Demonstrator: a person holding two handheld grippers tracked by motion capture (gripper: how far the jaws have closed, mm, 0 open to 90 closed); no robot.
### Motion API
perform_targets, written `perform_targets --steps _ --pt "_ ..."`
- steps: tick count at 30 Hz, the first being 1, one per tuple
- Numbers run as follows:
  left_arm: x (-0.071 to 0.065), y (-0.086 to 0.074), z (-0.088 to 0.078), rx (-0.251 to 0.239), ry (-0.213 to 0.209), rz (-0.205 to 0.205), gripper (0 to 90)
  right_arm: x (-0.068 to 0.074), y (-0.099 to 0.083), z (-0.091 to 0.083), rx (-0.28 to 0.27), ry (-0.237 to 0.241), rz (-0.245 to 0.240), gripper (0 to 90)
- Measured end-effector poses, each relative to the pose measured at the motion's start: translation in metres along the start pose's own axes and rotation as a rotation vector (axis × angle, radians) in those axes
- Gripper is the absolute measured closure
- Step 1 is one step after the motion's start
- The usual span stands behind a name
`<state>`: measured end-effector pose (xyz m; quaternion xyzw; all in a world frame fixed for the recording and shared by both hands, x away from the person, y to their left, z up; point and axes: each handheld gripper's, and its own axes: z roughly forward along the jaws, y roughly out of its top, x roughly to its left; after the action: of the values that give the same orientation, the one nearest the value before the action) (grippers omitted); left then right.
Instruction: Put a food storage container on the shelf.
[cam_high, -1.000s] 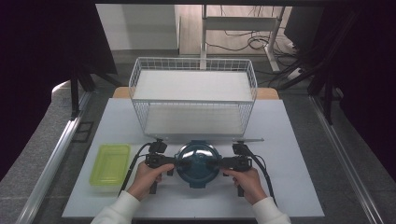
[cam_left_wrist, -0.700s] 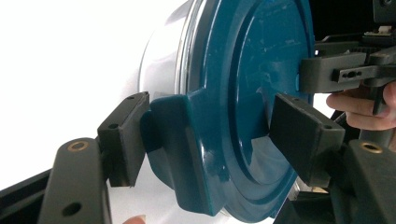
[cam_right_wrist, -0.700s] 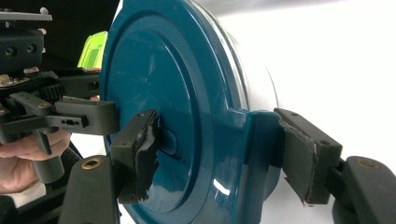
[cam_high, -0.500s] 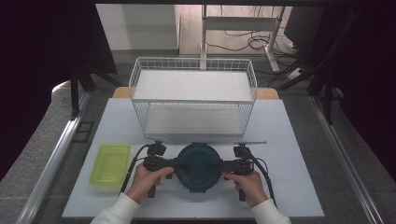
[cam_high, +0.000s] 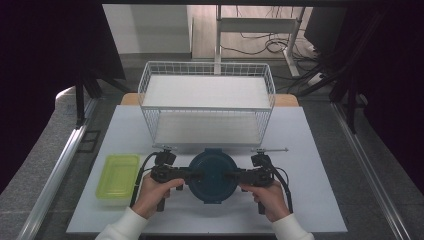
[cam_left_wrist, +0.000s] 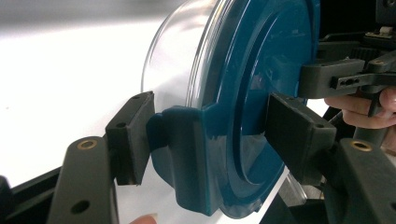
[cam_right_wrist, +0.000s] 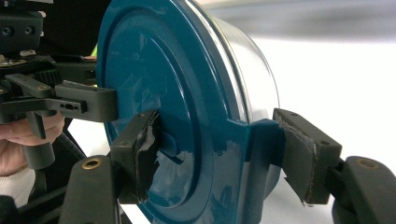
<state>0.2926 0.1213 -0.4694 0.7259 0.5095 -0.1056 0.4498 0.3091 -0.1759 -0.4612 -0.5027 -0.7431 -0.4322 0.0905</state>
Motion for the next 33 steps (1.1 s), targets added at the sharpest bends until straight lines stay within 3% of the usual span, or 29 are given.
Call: perform_targets --steps 3,22,33 --pt "-0.003 0.001 -0.003 -0.01 -0.005 0.004 35.1 0.004 0.002 -0.004 -0.014 -0.006 -0.026 33.4" --pt "-0.01 0.006 -0.016 -0.041 -0.012 0.012 36.8 0.015 0.008 -0.011 -0.036 0.004 -0.05 33.5" --pt "-0.023 0.033 -0.027 -0.064 0.002 0.041 36.7 0.022 0.03 -0.024 -0.076 0.01 -0.059 33.4"
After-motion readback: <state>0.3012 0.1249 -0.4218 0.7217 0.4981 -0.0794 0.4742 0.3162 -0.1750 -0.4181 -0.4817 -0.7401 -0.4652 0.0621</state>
